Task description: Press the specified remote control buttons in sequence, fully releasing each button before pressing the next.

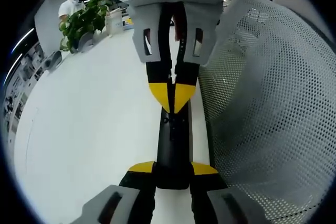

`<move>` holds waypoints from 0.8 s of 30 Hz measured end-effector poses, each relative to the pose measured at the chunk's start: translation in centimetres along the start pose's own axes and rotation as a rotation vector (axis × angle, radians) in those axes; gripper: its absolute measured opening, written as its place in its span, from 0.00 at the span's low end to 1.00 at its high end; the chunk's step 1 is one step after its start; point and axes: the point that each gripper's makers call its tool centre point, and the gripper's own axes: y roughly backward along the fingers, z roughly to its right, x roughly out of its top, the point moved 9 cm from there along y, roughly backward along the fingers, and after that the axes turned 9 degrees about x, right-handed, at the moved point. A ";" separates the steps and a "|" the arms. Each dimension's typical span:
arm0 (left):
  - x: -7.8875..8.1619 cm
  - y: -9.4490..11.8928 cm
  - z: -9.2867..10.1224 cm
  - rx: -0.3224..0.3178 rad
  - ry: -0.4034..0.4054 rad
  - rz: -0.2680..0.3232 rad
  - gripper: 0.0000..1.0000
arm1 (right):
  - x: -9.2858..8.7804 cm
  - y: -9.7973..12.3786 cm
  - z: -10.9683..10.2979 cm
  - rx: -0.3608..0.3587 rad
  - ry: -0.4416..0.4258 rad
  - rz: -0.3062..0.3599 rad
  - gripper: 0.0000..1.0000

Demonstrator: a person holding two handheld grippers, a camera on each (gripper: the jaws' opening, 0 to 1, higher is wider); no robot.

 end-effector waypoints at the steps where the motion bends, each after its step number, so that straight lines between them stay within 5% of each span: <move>1: 0.0 0.0 0.0 0.001 0.001 0.000 0.24 | 0.0 0.1 0.0 0.002 -0.005 0.002 0.00; 13: 0.0 0.1 0.0 0.000 0.003 0.004 0.24 | -0.8 0.2 -0.4 -0.009 0.040 -0.018 0.00; 24: 0.0 0.1 0.0 -0.002 -0.001 0.005 0.24 | -1.1 0.2 -0.4 -0.006 0.019 0.032 0.00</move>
